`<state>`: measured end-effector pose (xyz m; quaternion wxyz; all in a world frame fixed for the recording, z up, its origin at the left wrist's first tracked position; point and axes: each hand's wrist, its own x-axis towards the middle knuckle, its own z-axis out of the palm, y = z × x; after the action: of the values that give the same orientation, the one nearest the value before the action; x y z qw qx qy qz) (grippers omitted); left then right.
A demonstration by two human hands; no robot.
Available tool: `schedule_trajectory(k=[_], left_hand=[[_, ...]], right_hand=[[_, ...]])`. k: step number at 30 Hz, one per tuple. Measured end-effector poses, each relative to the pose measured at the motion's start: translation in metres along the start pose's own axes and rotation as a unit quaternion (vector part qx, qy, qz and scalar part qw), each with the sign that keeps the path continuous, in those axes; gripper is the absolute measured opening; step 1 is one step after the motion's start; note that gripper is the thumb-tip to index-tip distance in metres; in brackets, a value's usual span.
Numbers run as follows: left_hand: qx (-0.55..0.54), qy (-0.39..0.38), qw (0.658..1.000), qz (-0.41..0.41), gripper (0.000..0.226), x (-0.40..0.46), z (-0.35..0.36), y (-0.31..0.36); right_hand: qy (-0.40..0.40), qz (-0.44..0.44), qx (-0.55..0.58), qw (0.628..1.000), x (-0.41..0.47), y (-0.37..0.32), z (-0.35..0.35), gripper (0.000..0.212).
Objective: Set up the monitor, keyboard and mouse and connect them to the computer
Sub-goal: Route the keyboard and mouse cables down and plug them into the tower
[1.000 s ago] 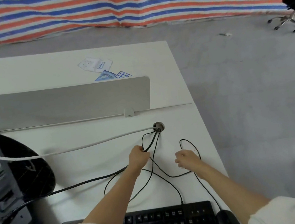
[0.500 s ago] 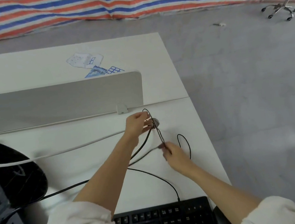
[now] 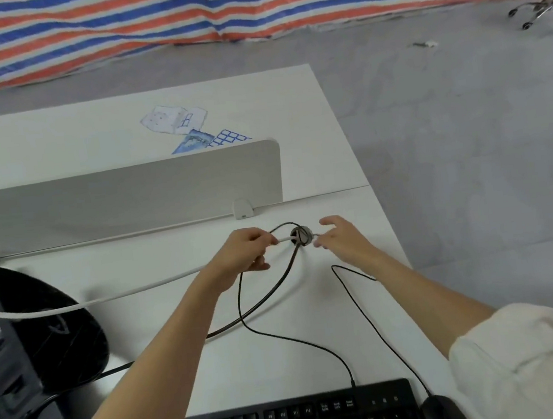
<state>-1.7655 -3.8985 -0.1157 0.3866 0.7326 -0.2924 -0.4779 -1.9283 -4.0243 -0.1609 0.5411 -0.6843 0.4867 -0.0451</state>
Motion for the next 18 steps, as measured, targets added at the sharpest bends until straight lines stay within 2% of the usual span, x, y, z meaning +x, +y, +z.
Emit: schedule_trajectory(k=[3,5,7,10,13,15,17,18], left_hand=[[-0.164,0.046,0.985,-0.029,0.018,0.01,0.006,-0.001],[-0.25,0.05,0.966,-0.041,0.02,0.014,0.012,0.001],[-0.311,0.062,0.947,-0.052,0.02,0.018,0.018,0.004],[-0.349,0.073,0.933,-0.053,0.02,0.023,0.023,0.005],[-0.307,0.057,0.949,-0.044,0.026,0.023,0.025,0.002],[-0.275,0.054,0.959,-0.044,0.029,0.022,0.028,0.0],[-0.245,0.066,0.966,-0.043,0.03,0.021,0.03,-0.003],[-0.232,0.072,0.969,-0.042,0.03,0.021,0.031,-0.004]], right_hand=[[-0.008,0.024,-0.137,0.99,-0.006,0.034,-0.002,0.036],[-0.018,0.027,-0.165,0.986,-0.015,0.055,-0.005,0.028],[-0.02,0.007,-0.194,0.981,-0.023,0.07,-0.007,0.021],[0.031,-0.029,-0.214,0.976,-0.025,0.075,-0.009,0.021],[0.081,-0.045,-0.106,0.99,-0.016,0.05,-0.01,0.018],[0.087,-0.056,0.03,0.994,-0.008,0.021,-0.008,0.016],[0.081,-0.041,0.212,0.973,-0.003,-0.009,-0.007,0.02],[0.075,-0.032,0.256,0.963,0.0,-0.018,-0.006,0.026]])
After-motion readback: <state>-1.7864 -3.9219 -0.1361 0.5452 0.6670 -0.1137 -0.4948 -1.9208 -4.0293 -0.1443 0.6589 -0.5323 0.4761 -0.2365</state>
